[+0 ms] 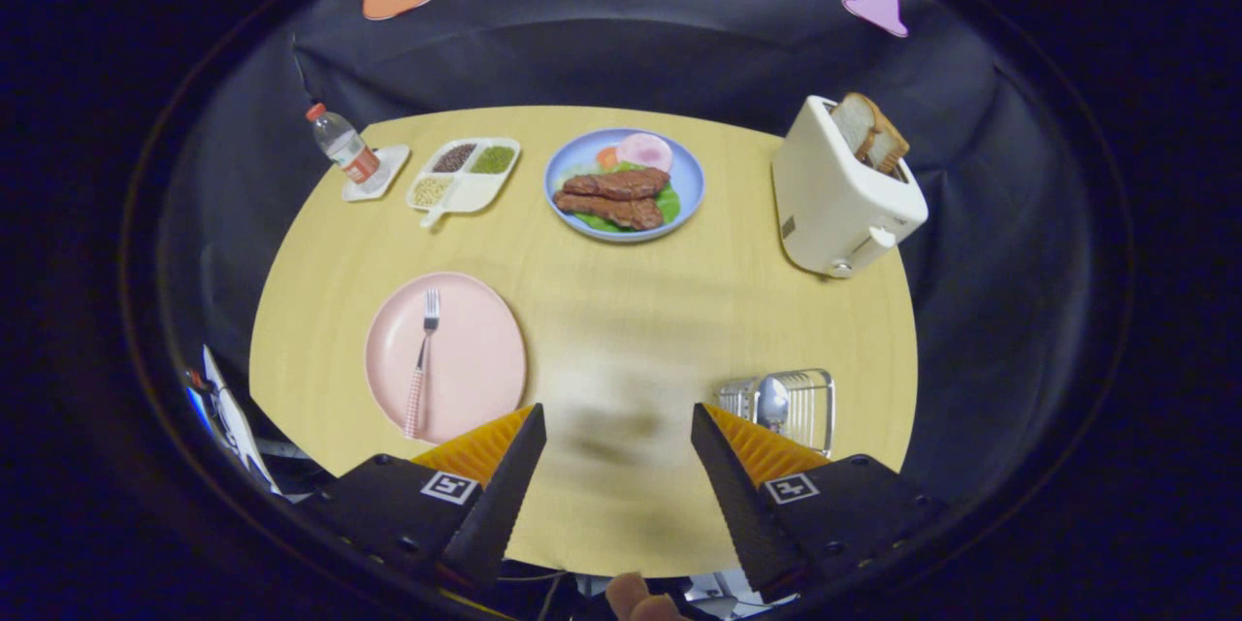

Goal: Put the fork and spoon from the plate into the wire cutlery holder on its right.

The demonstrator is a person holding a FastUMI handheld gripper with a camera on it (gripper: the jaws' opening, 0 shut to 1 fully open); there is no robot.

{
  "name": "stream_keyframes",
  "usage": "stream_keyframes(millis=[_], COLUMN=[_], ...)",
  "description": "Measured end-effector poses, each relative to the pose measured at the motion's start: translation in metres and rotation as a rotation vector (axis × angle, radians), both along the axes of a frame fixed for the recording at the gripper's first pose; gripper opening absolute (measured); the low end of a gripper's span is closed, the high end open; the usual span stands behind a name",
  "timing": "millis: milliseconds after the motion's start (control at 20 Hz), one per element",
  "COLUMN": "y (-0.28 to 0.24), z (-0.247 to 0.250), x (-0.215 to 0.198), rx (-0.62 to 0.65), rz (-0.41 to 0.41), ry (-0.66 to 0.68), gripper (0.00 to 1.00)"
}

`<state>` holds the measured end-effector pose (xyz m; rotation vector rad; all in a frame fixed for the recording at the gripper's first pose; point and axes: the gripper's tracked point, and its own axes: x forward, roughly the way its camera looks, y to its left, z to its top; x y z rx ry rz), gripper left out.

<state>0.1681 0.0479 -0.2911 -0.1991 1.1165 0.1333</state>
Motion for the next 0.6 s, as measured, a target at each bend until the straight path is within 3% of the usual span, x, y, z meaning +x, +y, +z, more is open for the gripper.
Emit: stream_keyframes(millis=[600], y=[0.124], z=[-0.036], x=[0.002], rx=[0.166], rz=[0.036], ry=[-0.217], gripper=[0.90])
